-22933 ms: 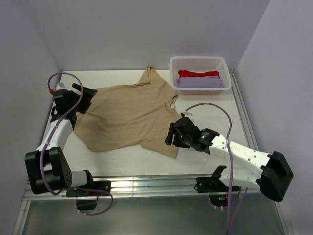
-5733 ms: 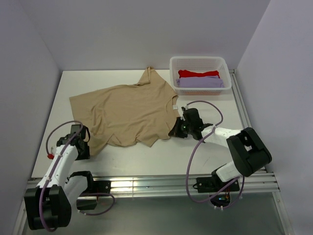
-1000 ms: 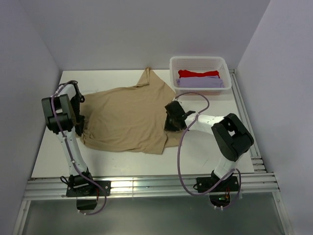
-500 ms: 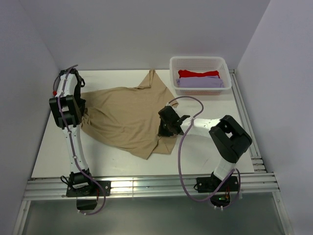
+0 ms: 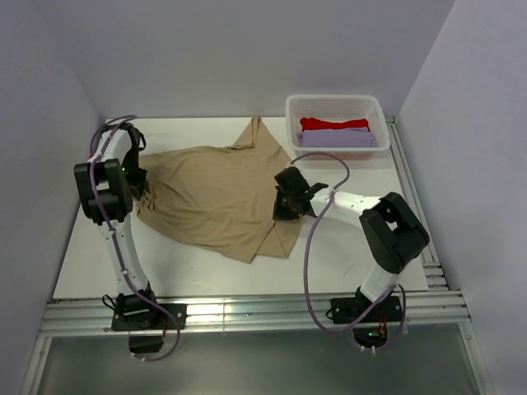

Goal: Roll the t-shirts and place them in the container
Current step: Flatten the tshirt

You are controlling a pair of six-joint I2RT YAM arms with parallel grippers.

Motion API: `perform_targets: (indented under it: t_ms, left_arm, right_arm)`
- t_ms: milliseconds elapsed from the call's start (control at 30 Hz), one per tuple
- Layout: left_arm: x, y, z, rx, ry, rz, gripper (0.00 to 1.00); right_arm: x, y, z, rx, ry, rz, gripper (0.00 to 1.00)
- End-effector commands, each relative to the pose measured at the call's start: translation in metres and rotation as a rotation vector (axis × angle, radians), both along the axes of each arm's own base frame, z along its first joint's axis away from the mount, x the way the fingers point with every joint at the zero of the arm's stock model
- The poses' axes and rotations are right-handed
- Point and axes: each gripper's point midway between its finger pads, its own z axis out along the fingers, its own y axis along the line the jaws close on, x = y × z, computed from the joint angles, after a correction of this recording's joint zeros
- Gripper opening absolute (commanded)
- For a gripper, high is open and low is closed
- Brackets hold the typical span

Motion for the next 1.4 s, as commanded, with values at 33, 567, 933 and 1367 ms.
perform_targets:
  t_ms: [33,567,933,1367]
  left_arm:
    - [-0.007,0.009,0.030,-0.022,-0.220,0.086,0.00]
    - [-0.137,0.013,0.070,0.067,-0.367,-0.026,0.00]
    - [-0.202,0.023,0.109,0.201,-0.287,0.097,0.00]
    - [-0.173,0.033,0.148,0.244,-0.479,-0.220,0.00]
  right_arm:
    - [0.016,-0.011,0.054,0.008,-0.128,-0.002,0.00]
    - [-0.052,0.008,0.131,0.179,-0.272,0.167,0.00]
    - [-0.064,0.025,0.156,0.247,-0.363,0.258,0.00]
    - [-0.089,0.010,0.186,0.282,-0.432,0.296,0.00]
